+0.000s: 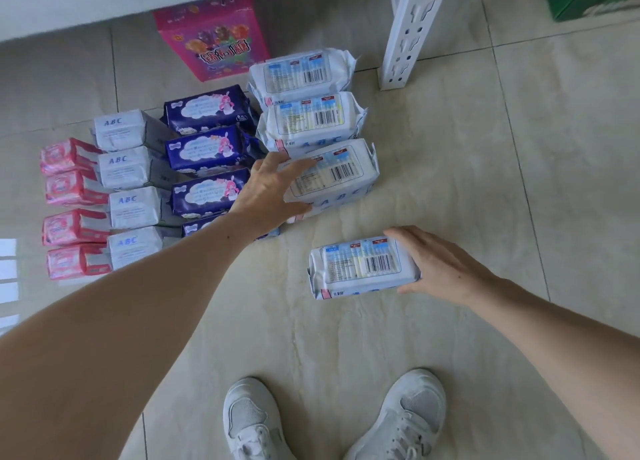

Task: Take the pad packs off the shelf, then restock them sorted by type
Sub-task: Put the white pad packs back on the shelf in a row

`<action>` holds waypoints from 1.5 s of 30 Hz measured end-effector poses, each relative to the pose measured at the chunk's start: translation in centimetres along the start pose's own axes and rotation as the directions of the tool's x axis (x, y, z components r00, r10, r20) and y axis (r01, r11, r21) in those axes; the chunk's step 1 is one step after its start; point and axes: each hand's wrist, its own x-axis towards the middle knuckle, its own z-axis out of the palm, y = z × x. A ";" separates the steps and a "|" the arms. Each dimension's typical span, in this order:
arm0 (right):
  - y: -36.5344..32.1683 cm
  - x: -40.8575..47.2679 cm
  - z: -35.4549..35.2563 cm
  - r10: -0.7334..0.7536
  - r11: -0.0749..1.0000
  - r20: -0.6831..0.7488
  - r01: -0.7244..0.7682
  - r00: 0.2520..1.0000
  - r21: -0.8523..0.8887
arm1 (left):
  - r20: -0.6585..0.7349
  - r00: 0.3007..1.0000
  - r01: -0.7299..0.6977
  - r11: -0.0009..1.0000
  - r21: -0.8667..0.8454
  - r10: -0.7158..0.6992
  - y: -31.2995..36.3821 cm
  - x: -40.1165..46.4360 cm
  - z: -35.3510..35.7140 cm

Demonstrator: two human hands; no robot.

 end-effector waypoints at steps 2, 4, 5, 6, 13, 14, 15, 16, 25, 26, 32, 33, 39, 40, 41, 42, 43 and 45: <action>-1.2 -1.8 -2.2 0.009 1.000 0.035 -0.010 0.999 0.016 | 0.046 0.999 -0.002 0.998 -0.067 0.005 1.2 -1.3 -2.1; -2.7 -3.6 -5.0 0.022 0.999 0.057 -0.024 0.998 0.030 | 0.074 0.997 -0.005 0.991 -0.130 0.015 2.7 -2.9 -4.8; -3.7 -4.5 -6.7 0.023 0.999 0.061 -0.026 0.998 0.038 | 0.084 0.996 -0.005 0.987 -0.163 0.019 3.7 -3.9 -6.3; -4.9 -5.6 -8.4 0.022 0.999 0.058 -0.024 0.998 0.048 | 0.092 0.996 -0.005 0.982 -0.191 0.023 4.5 -5.0 -8.1; -14.8 -13.1 -22.1 -0.022 0.998 0.043 0.019 0.999 0.063 | 0.109 0.990 -0.054 0.965 -0.258 0.084 10.3 -13.7 -23.4; -16.3 -14.0 -24.3 -0.035 0.998 0.044 0.033 0.998 0.054 | 0.111 0.989 -0.061 0.961 -0.269 0.094 11.1 -14.8 -26.0; -17.9 -14.9 -26.5 -0.050 0.998 0.040 0.048 0.998 0.042 | 0.118 0.988 -0.062 0.959 -0.277 0.098 12.0 -15.9 -28.6; -19.5 -15.8 -28.7 -0.063 0.998 0.033 0.062 0.997 0.030 | 0.124 0.987 -0.063 0.959 -0.277 0.101 12.7 -17.0 -31.2; -34.4 -24.6 -45.4 -0.166 0.982 -0.076 0.157 0.983 -0.106 | 0.010 0.985 -0.167 0.962 -0.217 0.174 18.8 -26.5 -52.0; -36.0 -25.5 -46.9 -0.182 0.977 -0.092 0.169 0.979 -0.128 | -0.007 0.984 -0.178 0.961 -0.211 0.181 19.2 -27.6 -54.0; -43.9 -29.4 -54.5 -0.277 0.950 -0.220 0.232 0.935 -0.210 | -0.113 0.961 -0.270 0.946 -0.176 0.253 21.5 -32.9 -65.4; -44.8 -29.6 -55.7 -0.291 0.945 -0.239 0.239 0.927 -0.222 | -0.130 0.957 -0.280 0.942 -0.183 0.260 22.0 -33.4 -67.2; -48.7 -28.5 -63.1 -0.302 0.932 -0.333 0.204 0.893 -0.299 | -0.252 0.916 -0.343 0.935 -0.090 0.311 23.8 -32.6 -76.4; -49.0 -27.8 -64.1 -0.305 0.932 -0.350 0.202 0.885 -0.301 | -0.263 0.913 -0.341 0.937 -0.077 0.311 24.0 -31.9 -77.4; -49.1 -27.1 -65.1 -0.305 0.933 -0.364 0.199 0.880 -0.300 | -0.271 0.911 -0.339 0.939 -0.062 0.311 24.2 -31.0 -78.4; -49.1 -26.3 -66.0 -0.304 0.934 -0.372 0.196 0.877 -0.300 | -0.276 0.910 -0.336 0.941 -0.051 0.310 24.4 -30.0 -79.1; -49.0 -25.5 -66.9 -0.302 0.934 -0.378 0.193 0.875 -0.299 | -0.281 0.909 -0.333 0.942 -0.050 0.306 24.5 -28.9 -79.8; -48.5 -23.6 -68.5 -0.299 0.937 -0.389 0.191 0.871 -0.293 | -0.289 0.914 -0.315 0.947 -0.065 0.284 24.6 -26.5 -80.8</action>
